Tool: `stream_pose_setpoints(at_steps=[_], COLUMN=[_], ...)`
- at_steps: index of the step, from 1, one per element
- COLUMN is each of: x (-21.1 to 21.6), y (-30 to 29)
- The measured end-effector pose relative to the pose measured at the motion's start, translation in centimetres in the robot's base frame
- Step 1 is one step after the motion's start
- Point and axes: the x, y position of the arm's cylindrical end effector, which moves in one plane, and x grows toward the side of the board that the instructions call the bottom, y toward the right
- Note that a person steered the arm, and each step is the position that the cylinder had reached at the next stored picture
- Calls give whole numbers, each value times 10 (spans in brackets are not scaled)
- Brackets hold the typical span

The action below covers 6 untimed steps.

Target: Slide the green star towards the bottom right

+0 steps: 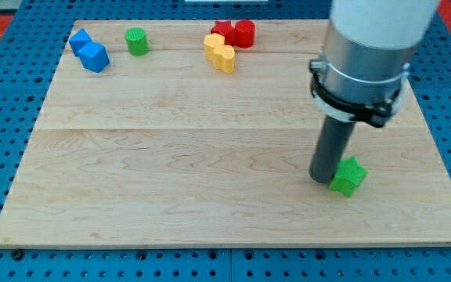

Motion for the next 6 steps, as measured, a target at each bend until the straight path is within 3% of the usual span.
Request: stream_pose_setpoints(at_steps=[1,3,5,6], x=[15,-27,8,-19], y=[21,20,45,2])
